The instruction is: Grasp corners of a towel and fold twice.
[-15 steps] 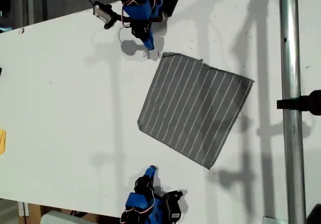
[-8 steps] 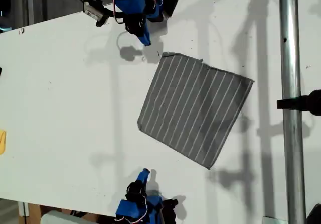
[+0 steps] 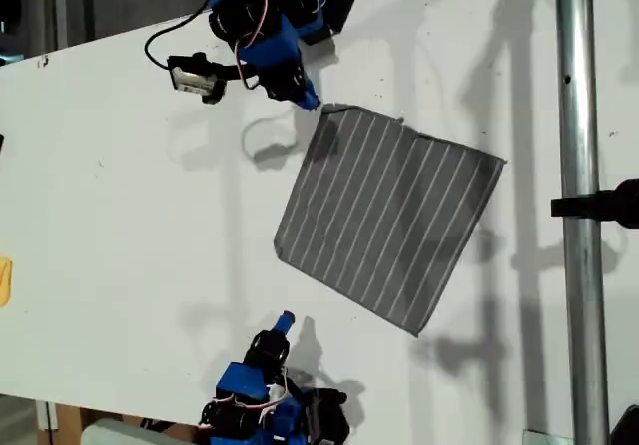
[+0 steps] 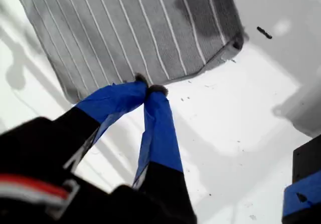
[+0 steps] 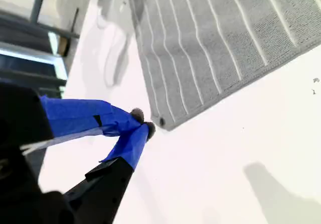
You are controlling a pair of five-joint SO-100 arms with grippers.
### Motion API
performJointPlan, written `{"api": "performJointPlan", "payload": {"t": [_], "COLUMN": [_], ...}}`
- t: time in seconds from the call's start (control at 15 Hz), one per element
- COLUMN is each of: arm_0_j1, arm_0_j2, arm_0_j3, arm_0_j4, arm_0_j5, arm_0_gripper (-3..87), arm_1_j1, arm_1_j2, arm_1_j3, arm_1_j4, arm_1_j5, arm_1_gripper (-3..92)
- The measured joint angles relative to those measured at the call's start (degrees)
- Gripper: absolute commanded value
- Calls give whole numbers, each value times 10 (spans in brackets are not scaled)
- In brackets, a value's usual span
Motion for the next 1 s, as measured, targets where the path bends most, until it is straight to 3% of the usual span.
{"api": "performJointPlan", "payload": {"t": [0.4,0.6,1.0], "arm_0_j1": [20,-10,-28], "arm_0_j2": [-208,-349,-526], "arm_0_j3": [0,-62,-252], "arm_0_j4": [-171,-192,-181], "arm_0_j5": [54,58,115], "arm_0_gripper": [-30,-30,-30], "arm_1_j1": [-54,-62,-61], "arm_1_j2": [-81,-87,-108], "arm_1_j3": [43,111,135], "arm_1_j4": [-55,-121,-153], "arm_1_j5": [52,69,69], "arm_1_gripper": [-3,-3,-3]}}
